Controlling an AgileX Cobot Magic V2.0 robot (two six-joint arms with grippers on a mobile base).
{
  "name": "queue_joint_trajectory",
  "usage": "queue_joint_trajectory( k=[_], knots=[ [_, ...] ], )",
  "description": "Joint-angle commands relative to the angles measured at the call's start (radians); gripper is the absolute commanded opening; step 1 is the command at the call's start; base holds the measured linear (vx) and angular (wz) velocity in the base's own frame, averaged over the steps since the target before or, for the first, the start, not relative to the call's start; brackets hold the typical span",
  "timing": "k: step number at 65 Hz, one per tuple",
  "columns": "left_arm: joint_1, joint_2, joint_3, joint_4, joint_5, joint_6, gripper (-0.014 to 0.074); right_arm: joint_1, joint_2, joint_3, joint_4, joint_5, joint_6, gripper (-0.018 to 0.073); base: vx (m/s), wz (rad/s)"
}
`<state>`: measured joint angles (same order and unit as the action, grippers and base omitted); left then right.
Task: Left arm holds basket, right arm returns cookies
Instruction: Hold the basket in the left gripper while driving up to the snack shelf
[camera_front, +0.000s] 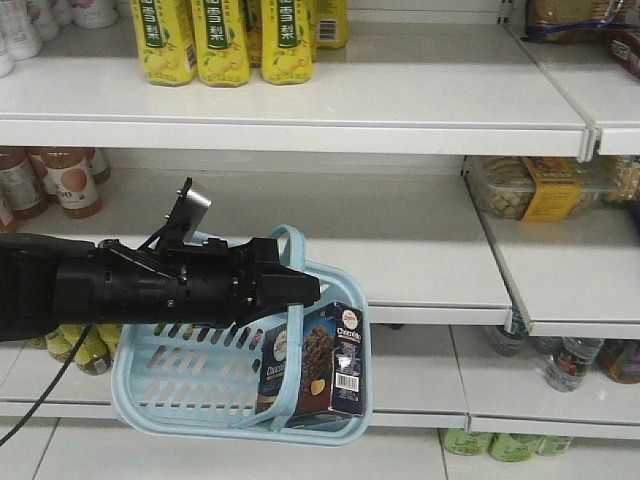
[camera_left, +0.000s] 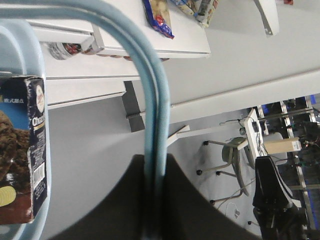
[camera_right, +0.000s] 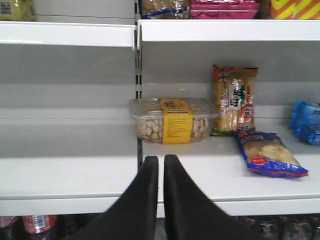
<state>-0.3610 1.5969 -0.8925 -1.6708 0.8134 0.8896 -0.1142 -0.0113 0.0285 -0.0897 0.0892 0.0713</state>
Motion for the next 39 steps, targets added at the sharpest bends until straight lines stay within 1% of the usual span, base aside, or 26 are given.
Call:
queue_joint_trajectory(
  k=[1,12,39],
  knots=[
    [-0.006,-0.050,-0.029,-0.109,0.060,0.013,-0.0003,-0.003,-0.013,0.018,-0.010,-0.076,-0.007,-0.0006,0.14,0.30],
    [-0.006,-0.050,-0.029,-0.109,0.060,0.013,-0.0003,-0.003,-0.013,0.018,-0.010,-0.076,-0.007,-0.0006,0.13,0.15],
    [-0.006,-0.050,-0.029,-0.109,0.060,0.013,-0.0003,-0.003,-0.013,0.018,-0.010,-0.076,-0.007,-0.0006,0.10,-0.02]
  ],
)
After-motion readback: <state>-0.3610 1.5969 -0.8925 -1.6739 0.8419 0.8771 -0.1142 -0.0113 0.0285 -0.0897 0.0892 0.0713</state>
